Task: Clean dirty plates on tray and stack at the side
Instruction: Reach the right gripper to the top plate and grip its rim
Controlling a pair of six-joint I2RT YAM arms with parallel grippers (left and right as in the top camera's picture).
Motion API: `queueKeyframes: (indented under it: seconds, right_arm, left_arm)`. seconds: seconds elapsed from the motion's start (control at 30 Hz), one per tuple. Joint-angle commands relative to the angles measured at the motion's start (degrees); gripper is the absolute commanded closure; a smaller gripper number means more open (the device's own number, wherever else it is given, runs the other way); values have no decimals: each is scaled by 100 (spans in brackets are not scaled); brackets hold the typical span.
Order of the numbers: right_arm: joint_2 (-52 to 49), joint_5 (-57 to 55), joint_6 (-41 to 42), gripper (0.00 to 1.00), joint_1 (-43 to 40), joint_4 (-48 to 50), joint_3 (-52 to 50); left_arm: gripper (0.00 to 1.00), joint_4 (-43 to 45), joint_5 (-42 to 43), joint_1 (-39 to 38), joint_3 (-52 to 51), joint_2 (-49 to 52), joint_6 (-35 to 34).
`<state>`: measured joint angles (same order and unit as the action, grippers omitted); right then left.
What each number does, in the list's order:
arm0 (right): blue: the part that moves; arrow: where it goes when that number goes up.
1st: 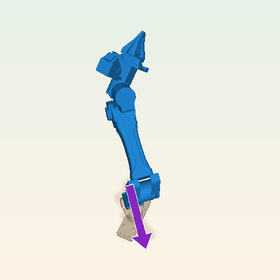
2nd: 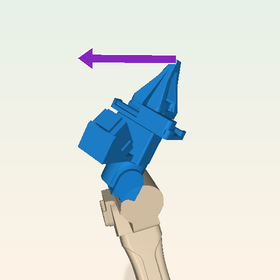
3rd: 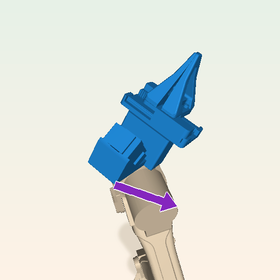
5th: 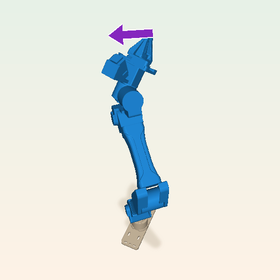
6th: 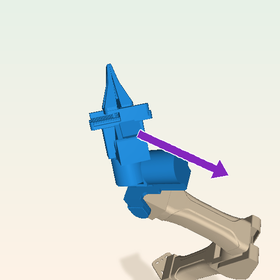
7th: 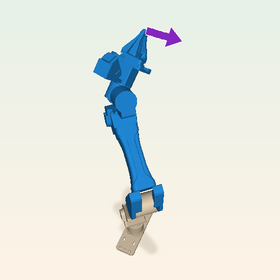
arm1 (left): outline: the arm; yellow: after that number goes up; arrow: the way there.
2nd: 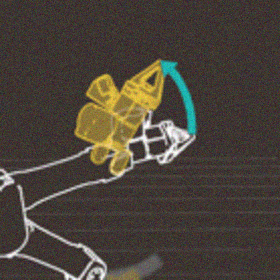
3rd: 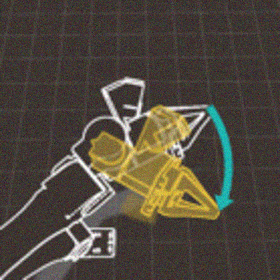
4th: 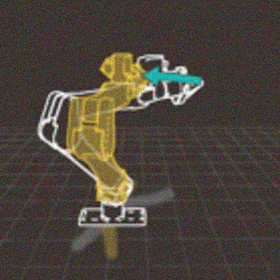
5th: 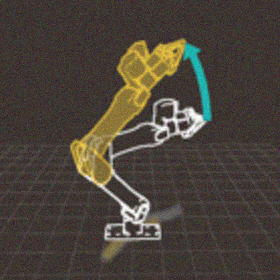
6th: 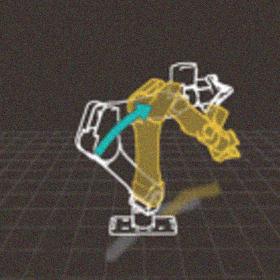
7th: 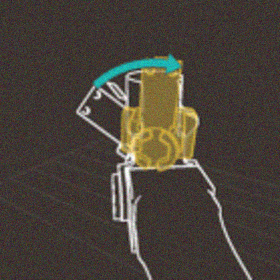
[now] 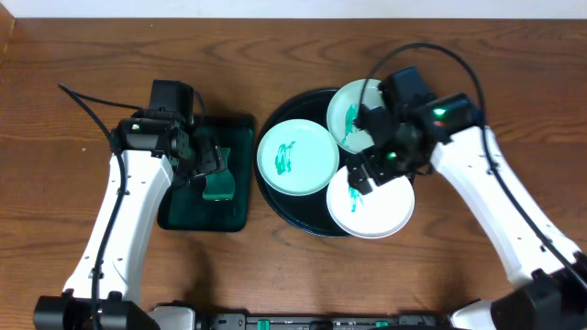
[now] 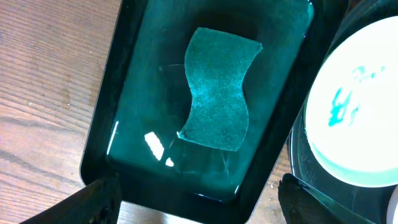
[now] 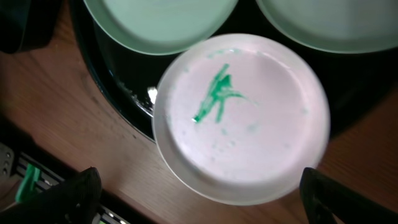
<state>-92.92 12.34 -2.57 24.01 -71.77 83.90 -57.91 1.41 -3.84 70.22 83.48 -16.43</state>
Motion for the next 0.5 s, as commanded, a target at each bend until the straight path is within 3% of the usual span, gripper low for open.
queueKeyframes:
  seconds: [0.0,0.3,0.47]
  right_arm:
    - [-234,223,428,1,249,48,129]
    - [-876,1497,977,1,437,1235,125]
    - [-1316,708,2549,18,444,1633,120]
  left_arm:
    - [19,-13,15,24,111,-24,72]
    - [19,-11,15,24,111,-24,72]
    - [19,-11,13,24,111,-24,72]
